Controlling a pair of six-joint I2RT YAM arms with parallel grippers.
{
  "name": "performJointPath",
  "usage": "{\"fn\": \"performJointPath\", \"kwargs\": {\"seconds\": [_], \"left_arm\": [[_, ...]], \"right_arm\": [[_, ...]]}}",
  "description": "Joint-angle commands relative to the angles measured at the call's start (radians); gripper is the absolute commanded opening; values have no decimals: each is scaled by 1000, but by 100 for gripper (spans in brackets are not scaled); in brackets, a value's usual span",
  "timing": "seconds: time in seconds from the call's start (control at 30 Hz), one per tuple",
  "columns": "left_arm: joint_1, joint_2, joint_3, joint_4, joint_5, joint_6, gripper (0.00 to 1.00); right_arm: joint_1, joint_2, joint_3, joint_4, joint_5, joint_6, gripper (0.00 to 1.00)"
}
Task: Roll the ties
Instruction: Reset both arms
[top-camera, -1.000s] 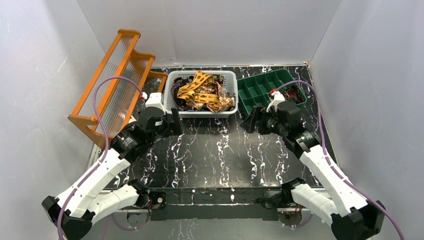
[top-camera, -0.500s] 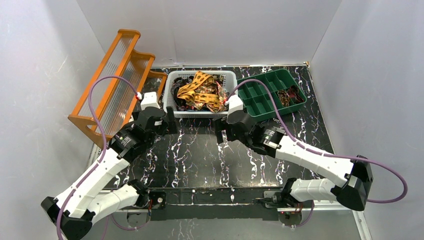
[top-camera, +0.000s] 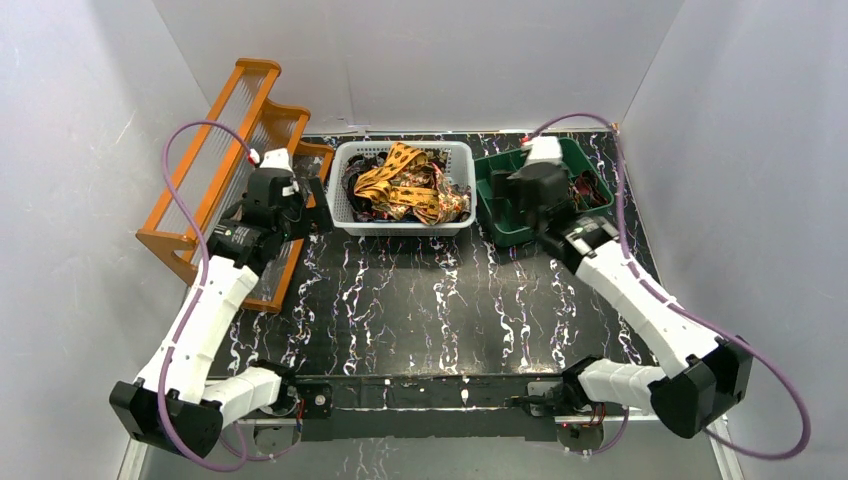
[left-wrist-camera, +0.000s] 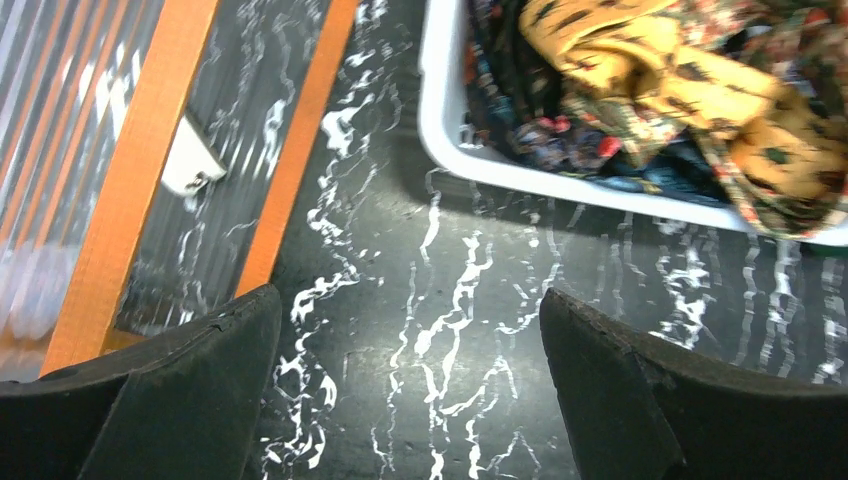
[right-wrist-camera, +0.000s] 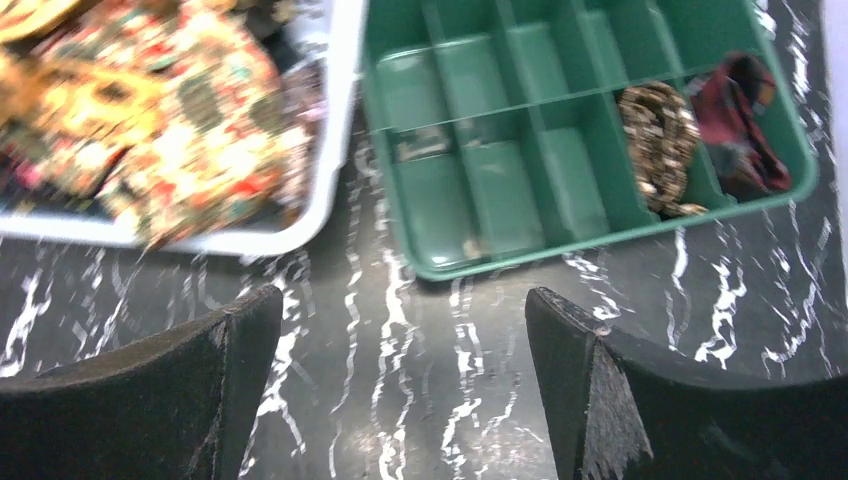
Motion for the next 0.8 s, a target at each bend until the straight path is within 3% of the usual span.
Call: {"fn": "performJointPath", "kwargs": {"seconds": [0.0, 0.27, 0.77], "left_arm": [[3, -23, 110, -42, 77, 44, 98], [3, -81, 93, -92, -14, 6, 98], [2, -103, 71, -87, 14, -1, 98]], "right_arm": [[-239, -62, 39, -48, -238, 46, 99], [-256, -127, -10, -33, -450, 98, 99], [-256, -149, -54, -24, -388, 121, 99]]}}
